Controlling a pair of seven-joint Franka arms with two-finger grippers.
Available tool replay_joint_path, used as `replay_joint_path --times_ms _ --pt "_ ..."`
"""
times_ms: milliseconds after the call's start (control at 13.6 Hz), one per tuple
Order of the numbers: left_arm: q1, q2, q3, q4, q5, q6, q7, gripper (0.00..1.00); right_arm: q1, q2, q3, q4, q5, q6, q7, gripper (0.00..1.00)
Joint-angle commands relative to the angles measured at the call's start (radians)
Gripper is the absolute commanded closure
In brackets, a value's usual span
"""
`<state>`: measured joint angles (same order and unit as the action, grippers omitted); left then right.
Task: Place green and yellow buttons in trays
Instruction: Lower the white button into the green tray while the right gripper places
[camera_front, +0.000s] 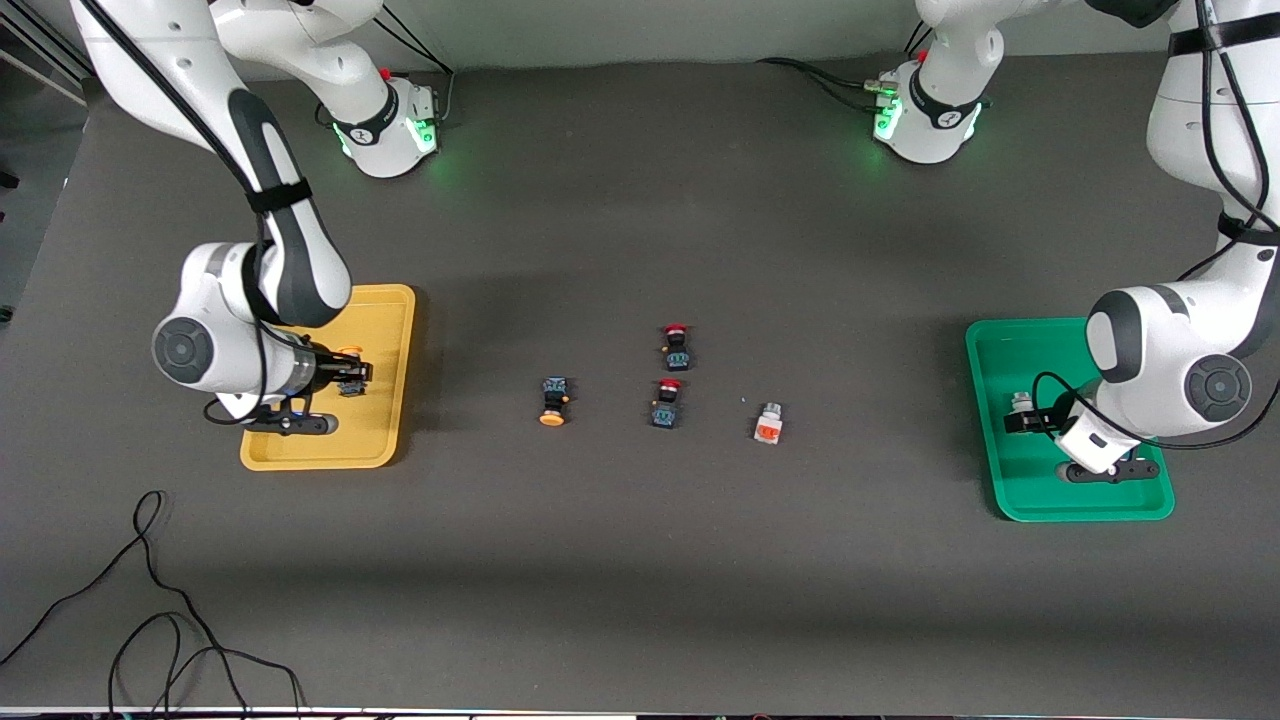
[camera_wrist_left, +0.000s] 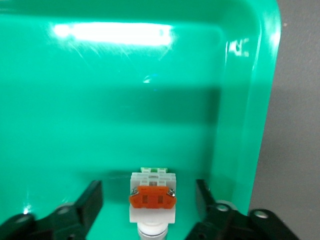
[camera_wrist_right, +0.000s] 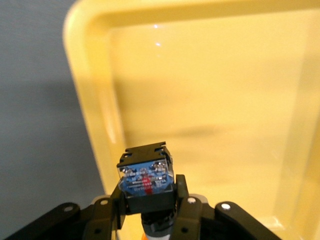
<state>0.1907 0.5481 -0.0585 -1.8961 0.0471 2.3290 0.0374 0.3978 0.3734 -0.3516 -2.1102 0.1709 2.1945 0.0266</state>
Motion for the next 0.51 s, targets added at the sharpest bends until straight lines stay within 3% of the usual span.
replay_joint_path --times_ms 0,220,294,367,441 --pt "0.032 -0.092 -0.006 0.02 0.016 -0.1 -0.004 0.01 -0.002 0.053 -0.001 0.007 0.024 0.033 -0.019 1.0" --pt "0.038 -0.241 -0.007 0.144 0.01 -0.429 0.006 0.01 -0.001 0.096 -0.001 0.01 0.062 0.054 -0.017 1.0" --pt "0.039 -0.272 -0.007 0.194 0.005 -0.527 0.016 0.01 -0.002 0.095 -0.001 0.013 0.062 0.048 -0.011 0.89" --pt "0.038 -0.296 -0.011 0.242 0.003 -0.595 0.025 0.01 -0.004 0.085 -0.001 0.013 0.062 0.044 -0.005 0.43" --pt "0.033 -0.315 -0.014 0.28 0.003 -0.644 0.032 0.01 -0.004 0.079 -0.003 0.024 0.064 0.015 -0.005 0.12"
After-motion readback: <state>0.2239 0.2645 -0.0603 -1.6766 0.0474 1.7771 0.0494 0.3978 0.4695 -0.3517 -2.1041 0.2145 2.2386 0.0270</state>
